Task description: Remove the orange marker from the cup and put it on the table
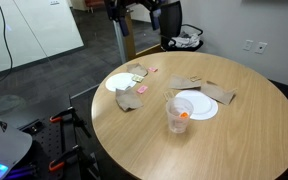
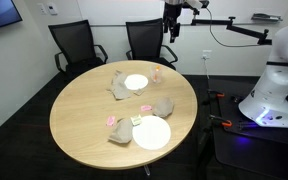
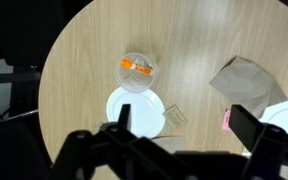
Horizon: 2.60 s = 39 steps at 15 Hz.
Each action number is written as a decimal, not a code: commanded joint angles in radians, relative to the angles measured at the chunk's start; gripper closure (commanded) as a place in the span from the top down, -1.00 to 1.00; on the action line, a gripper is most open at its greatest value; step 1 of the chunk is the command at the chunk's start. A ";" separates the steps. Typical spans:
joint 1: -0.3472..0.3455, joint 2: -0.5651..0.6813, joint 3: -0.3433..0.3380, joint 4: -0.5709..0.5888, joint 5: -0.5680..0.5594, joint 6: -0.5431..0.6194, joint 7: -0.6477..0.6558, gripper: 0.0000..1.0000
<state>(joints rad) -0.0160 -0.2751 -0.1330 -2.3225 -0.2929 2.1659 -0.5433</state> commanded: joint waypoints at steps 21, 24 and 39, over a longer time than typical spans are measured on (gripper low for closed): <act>-0.109 0.347 -0.025 0.104 -0.067 0.218 -0.459 1.00; -0.107 0.340 -0.018 0.086 -0.075 0.204 -0.433 1.00; -0.105 0.415 -0.014 0.120 -0.130 0.211 -0.431 0.38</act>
<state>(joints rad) -0.1106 0.1194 -0.1594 -2.2203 -0.3870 2.3782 -0.9760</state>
